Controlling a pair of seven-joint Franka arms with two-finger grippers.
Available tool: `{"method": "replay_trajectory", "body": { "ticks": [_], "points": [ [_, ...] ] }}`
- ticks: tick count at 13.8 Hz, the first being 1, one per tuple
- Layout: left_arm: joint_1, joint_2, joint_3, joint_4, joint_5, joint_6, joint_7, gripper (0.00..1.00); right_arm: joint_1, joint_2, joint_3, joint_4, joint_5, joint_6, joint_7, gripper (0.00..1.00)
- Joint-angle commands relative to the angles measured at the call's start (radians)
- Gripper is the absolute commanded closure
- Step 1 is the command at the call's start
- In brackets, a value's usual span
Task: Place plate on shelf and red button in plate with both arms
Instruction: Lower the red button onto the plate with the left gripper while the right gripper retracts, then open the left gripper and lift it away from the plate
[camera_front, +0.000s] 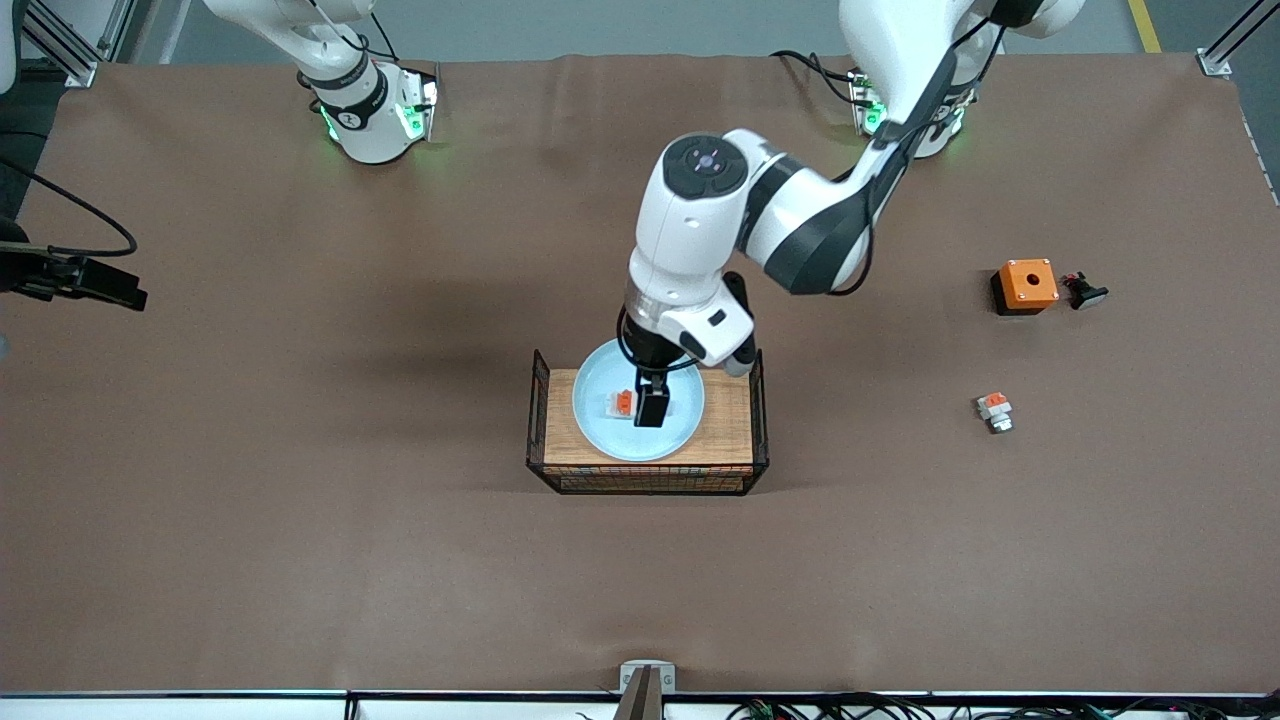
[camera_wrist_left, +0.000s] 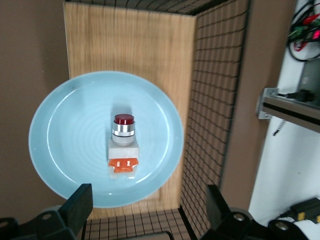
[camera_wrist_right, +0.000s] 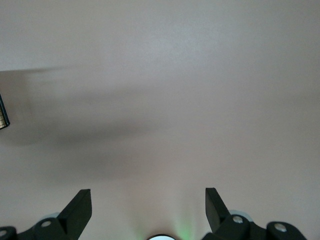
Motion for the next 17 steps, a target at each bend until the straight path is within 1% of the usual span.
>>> {"method": "replay_trajectory", "body": {
  "ticks": [1, 2, 4, 5, 7, 10, 12, 15, 17],
  "points": [
    [0.024, -0.105, -0.003, -0.028, 0.007, -0.112, 0.090, 0.00, -0.021, -0.101, 0.001, -0.108, 0.029, 0.013, 0.015, 0.00],
    [0.033, -0.130, -0.001, -0.028, 0.005, -0.163, 0.137, 0.00, -0.036, -0.136, 0.000, -0.148, 0.061, 0.032, 0.015, 0.00],
    [0.066, -0.176, -0.010, -0.029, -0.007, -0.293, 0.264, 0.00, -0.048, -0.223, 0.000, -0.255, 0.071, 0.102, 0.012, 0.00],
    [0.075, -0.200, -0.009, -0.031, -0.034, -0.356, 0.361, 0.00, -0.048, -0.253, 0.000, -0.287, 0.069, 0.119, 0.012, 0.00],
    [0.133, -0.246, -0.009, -0.032, -0.086, -0.466, 0.536, 0.00, -0.047, -0.271, 0.000, -0.294, 0.071, 0.110, 0.012, 0.00],
    [0.208, -0.303, -0.010, -0.040, -0.096, -0.580, 0.746, 0.00, -0.016, -0.297, 0.001, -0.294, 0.069, 0.110, 0.009, 0.00],
    [0.253, -0.343, -0.010, -0.071, -0.096, -0.654, 0.886, 0.00, -0.013, -0.297, 0.000, -0.294, 0.069, 0.116, 0.000, 0.00],
    [0.334, -0.421, -0.009, -0.146, -0.096, -0.678, 1.062, 0.00, -0.008, -0.297, -0.002, -0.294, 0.063, 0.121, -0.003, 0.00],
    [0.398, -0.485, -0.009, -0.222, -0.096, -0.683, 1.205, 0.00, -0.007, -0.297, 0.000, -0.295, 0.062, 0.121, -0.003, 0.00]
  ]
}}
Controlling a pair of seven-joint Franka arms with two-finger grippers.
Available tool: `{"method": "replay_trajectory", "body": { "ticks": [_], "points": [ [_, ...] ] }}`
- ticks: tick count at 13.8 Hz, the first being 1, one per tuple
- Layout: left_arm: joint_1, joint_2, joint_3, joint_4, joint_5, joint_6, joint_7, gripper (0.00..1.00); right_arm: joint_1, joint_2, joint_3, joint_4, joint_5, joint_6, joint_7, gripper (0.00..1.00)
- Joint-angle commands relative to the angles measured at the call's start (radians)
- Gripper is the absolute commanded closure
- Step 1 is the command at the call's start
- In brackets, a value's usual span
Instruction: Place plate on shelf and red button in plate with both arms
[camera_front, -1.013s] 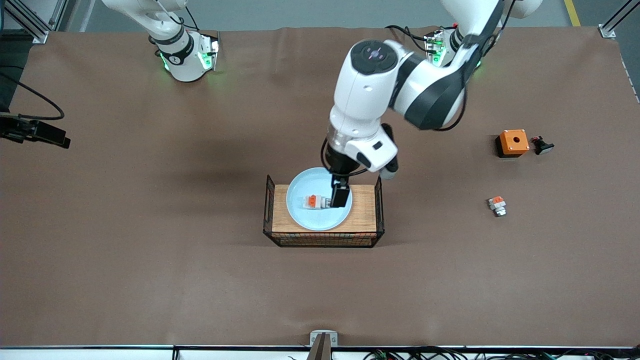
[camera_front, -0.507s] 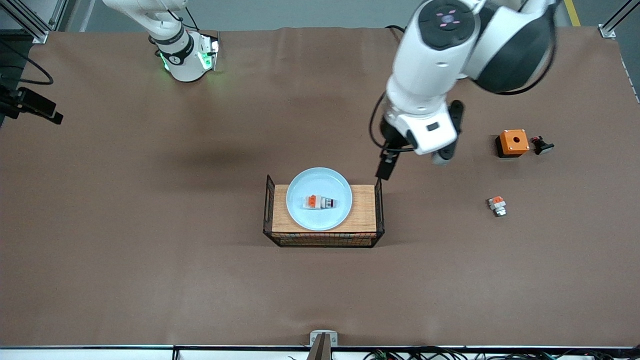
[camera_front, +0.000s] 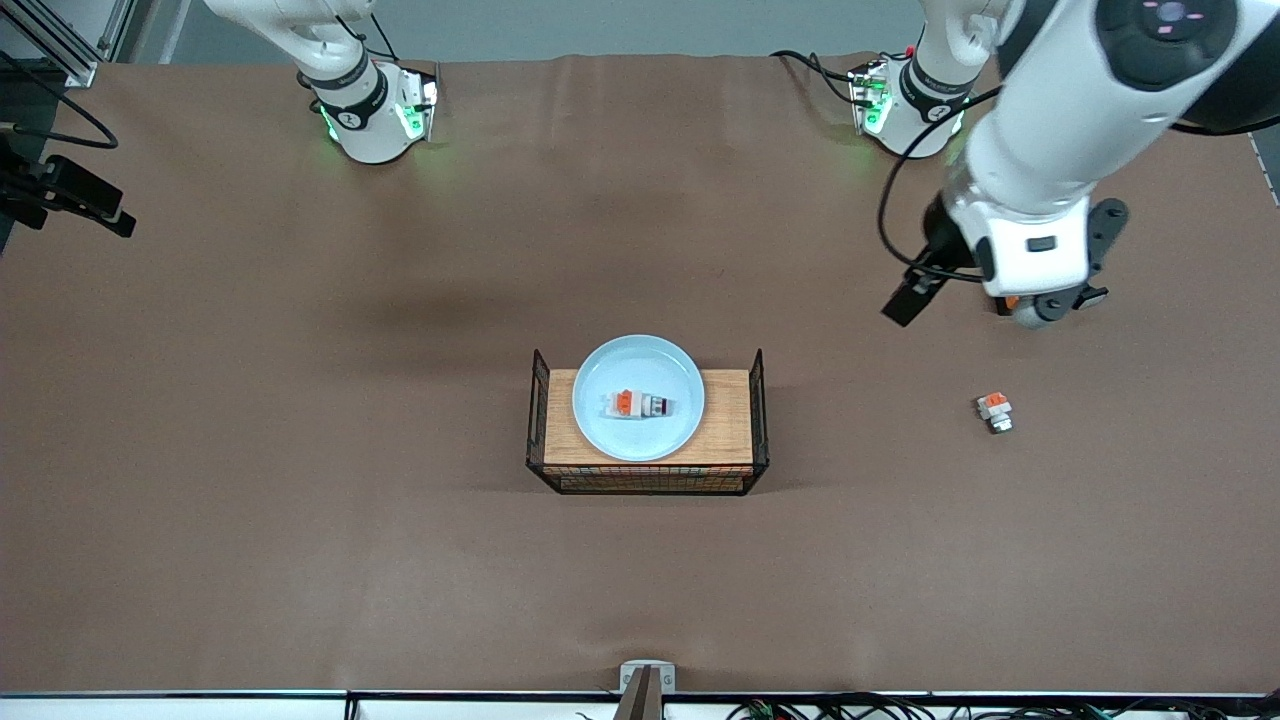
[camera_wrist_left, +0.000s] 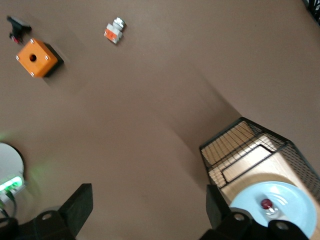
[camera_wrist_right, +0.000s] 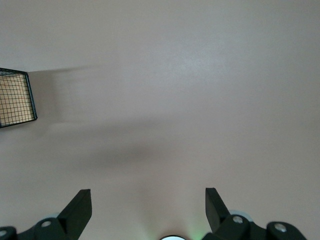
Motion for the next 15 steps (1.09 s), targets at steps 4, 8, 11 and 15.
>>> {"method": "replay_trajectory", "body": {
  "ticks": [4, 8, 11, 15],
  "points": [
    [0.222, -0.213, -0.006, -0.260, -0.013, 0.003, 0.470, 0.00, 0.007, -0.023, -0.003, -0.030, 0.001, 0.014, -0.005, 0.00],
    [0.399, -0.257, -0.006, -0.343, -0.013, 0.032, 0.835, 0.00, 0.013, -0.023, -0.005, -0.030, 0.001, 0.021, -0.008, 0.00],
    [0.448, -0.279, -0.006, -0.407, -0.013, 0.127, 0.946, 0.00, 0.016, -0.021, -0.006, -0.030, -0.002, 0.033, -0.060, 0.00],
    [0.462, -0.300, -0.006, -0.432, -0.011, 0.193, 1.045, 0.00, 0.018, -0.027, -0.036, -0.042, -0.002, 0.042, -0.123, 0.00]
  ]
}}
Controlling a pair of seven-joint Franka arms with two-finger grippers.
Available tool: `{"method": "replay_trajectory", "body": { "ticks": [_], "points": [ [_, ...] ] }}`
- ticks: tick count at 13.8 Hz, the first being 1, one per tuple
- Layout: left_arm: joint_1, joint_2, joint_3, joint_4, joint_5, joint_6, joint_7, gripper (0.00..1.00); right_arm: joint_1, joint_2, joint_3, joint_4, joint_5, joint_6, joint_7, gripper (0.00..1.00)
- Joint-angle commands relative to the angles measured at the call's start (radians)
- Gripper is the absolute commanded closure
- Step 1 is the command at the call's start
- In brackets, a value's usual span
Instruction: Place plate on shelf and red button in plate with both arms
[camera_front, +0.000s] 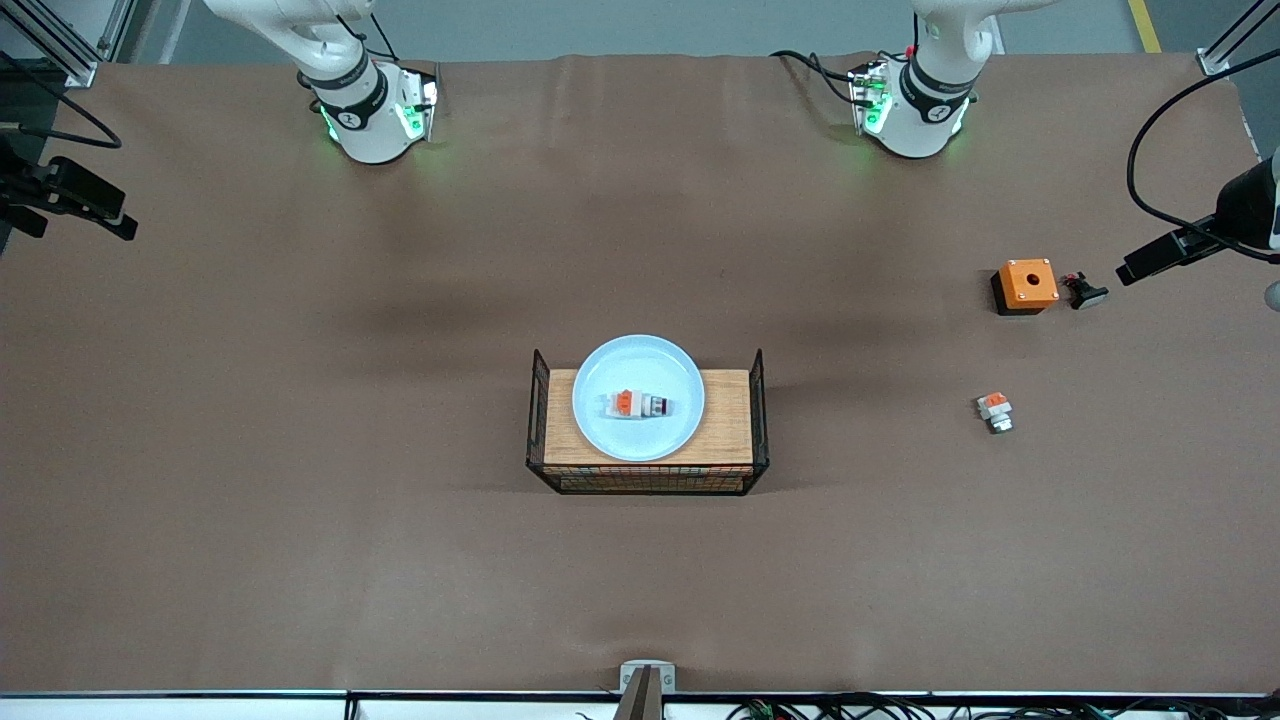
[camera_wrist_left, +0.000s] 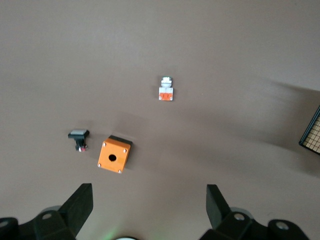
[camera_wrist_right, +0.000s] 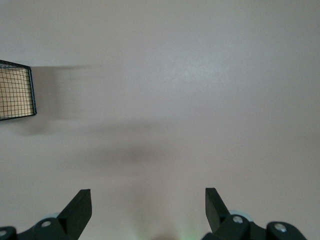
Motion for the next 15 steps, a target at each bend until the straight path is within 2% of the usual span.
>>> {"method": "replay_trajectory", "body": {
  "ticks": [1, 5, 15],
  "points": [
    [0.007, -0.045, -0.013, -0.028, -0.010, 0.042, 0.048, 0.00, 0.009, -0.046, -0.016, -0.056, -0.001, 0.023, -0.031, 0.00],
    [0.004, -0.008, -0.085, 0.053, 0.005, 0.033, 0.045, 0.00, 0.009, -0.063, -0.011, -0.080, -0.001, 0.040, -0.029, 0.00],
    [0.012, -0.007, -0.085, 0.081, -0.003, 0.036, 0.079, 0.01, -0.002, -0.061, -0.014, -0.080, -0.001, 0.037, -0.029, 0.00]
  ]
}}
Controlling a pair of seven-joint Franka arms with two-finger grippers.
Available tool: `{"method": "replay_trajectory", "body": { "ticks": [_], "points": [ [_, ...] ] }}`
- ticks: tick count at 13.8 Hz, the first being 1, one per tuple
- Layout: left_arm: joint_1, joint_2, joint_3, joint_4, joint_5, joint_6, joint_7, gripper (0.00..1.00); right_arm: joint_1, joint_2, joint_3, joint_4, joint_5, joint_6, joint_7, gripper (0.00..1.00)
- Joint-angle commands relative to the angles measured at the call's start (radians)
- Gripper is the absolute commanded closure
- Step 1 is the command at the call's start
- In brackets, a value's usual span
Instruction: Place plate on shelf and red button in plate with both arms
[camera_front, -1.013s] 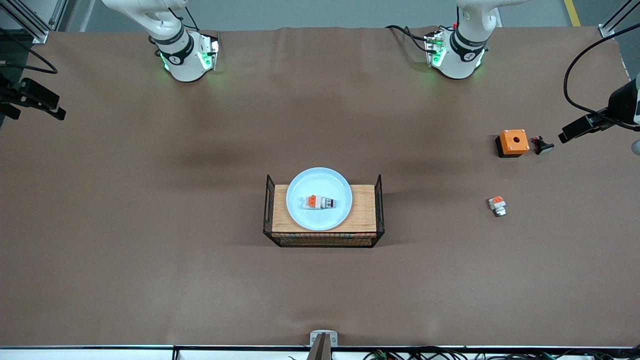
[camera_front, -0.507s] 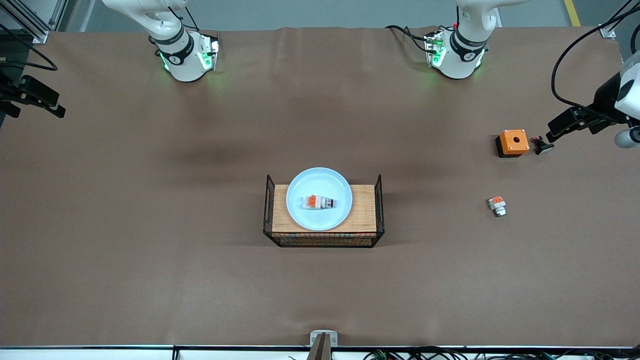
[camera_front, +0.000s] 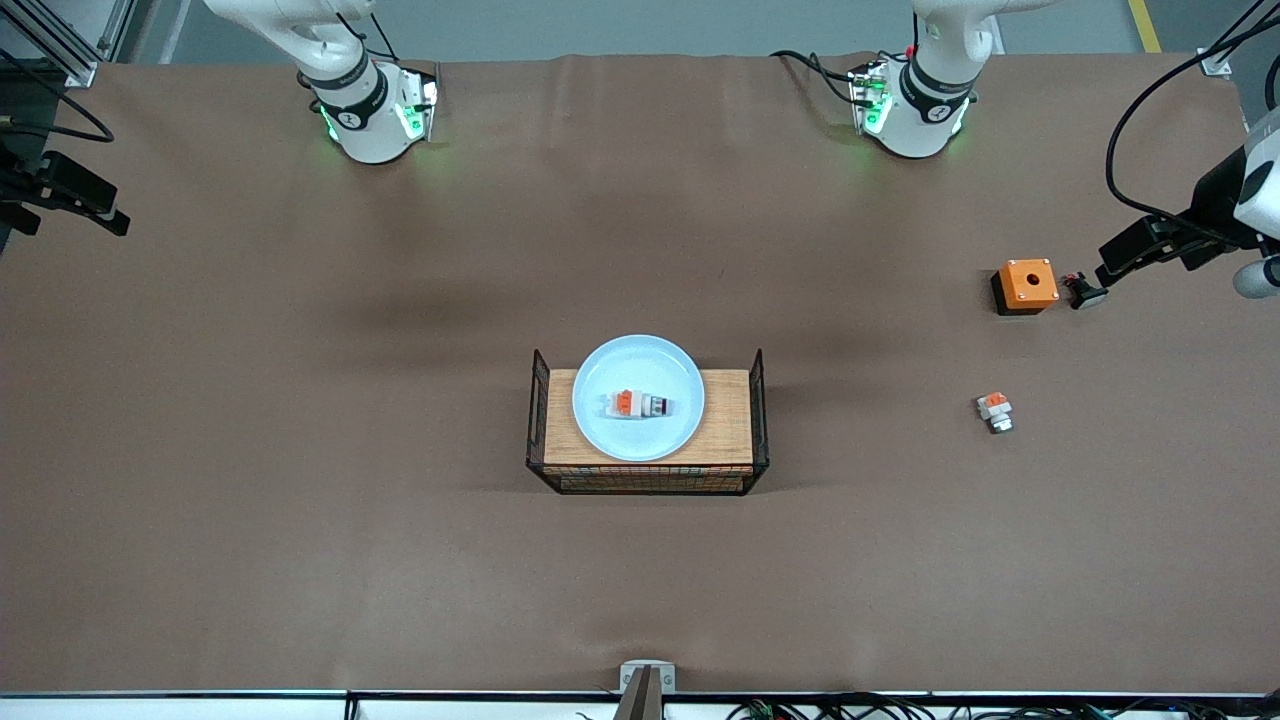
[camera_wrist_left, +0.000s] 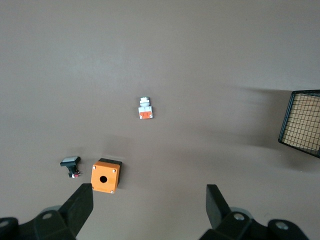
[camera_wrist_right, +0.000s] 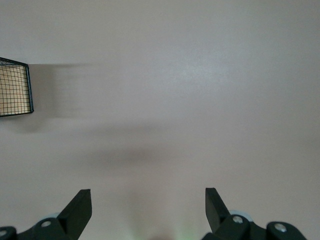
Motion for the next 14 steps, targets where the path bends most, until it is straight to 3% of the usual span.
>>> {"method": "replay_trajectory", "body": {
  "ticks": [1, 8, 12, 14],
  "points": [
    [0.010, 0.005, -0.004, 0.034, -0.004, -0.002, 0.033, 0.01, -0.002, -0.027, -0.001, -0.026, -0.001, 0.012, -0.013, 0.00],
    [-0.034, 0.005, 0.010, 0.048, -0.007, 0.021, 0.079, 0.01, -0.002, -0.027, -0.001, -0.027, -0.001, 0.009, -0.013, 0.00],
    [-0.185, 0.007, 0.164, 0.045, -0.009, 0.021, 0.079, 0.00, -0.002, -0.027, -0.001, -0.026, -0.001, 0.011, -0.013, 0.00],
    [-0.192, 0.027, 0.168, 0.043, -0.007, 0.035, 0.078, 0.00, -0.002, -0.027, -0.001, -0.026, -0.001, 0.011, -0.013, 0.00]
  ]
}}
